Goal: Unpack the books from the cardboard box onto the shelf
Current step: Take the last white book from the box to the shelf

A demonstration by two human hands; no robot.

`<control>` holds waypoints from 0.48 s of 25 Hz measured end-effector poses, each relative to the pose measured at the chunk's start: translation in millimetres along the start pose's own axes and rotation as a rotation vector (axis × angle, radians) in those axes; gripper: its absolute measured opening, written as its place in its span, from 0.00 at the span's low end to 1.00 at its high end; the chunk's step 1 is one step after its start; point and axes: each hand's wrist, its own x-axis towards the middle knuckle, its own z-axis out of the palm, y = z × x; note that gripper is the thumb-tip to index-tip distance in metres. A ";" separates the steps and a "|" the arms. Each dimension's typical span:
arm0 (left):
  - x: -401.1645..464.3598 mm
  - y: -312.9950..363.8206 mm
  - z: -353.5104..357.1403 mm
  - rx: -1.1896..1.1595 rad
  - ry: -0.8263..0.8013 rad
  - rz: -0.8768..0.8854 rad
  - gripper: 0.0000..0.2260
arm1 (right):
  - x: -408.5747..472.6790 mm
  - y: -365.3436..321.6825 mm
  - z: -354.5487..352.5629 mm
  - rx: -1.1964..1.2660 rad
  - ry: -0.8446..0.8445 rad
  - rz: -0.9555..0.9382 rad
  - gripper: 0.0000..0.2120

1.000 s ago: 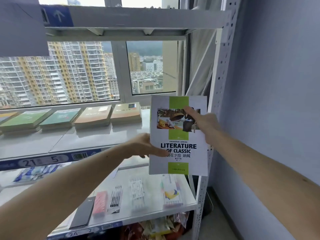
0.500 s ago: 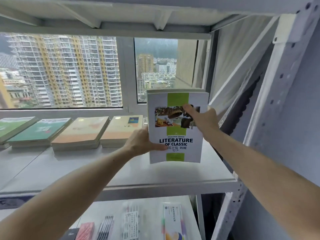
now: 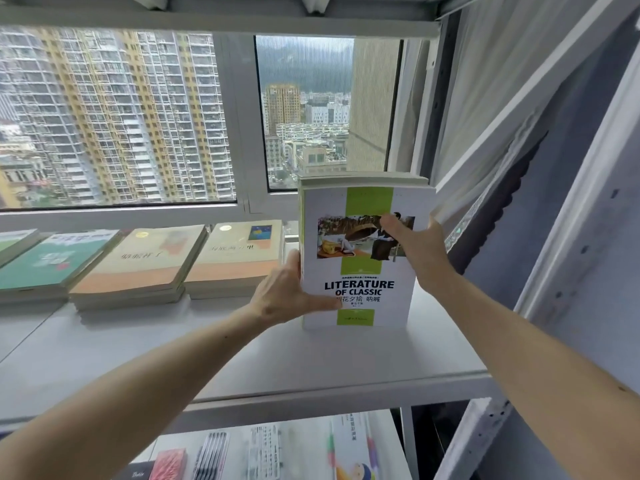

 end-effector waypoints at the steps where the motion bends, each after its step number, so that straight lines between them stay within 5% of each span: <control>1: -1.4 -3.5 2.9 -0.018 -0.013 0.011 0.44 | 0.3 2.2 -1.4 -0.005 -0.029 -0.007 0.21; 8: 2.0 -12.2 12.1 -0.001 -0.035 0.017 0.39 | 3.7 10.3 3.9 -0.080 0.029 0.022 0.26; 12: 25.4 -2.4 -1.8 -0.263 -0.247 -0.041 0.28 | 41.0 -1.4 12.8 -0.135 0.016 0.220 0.44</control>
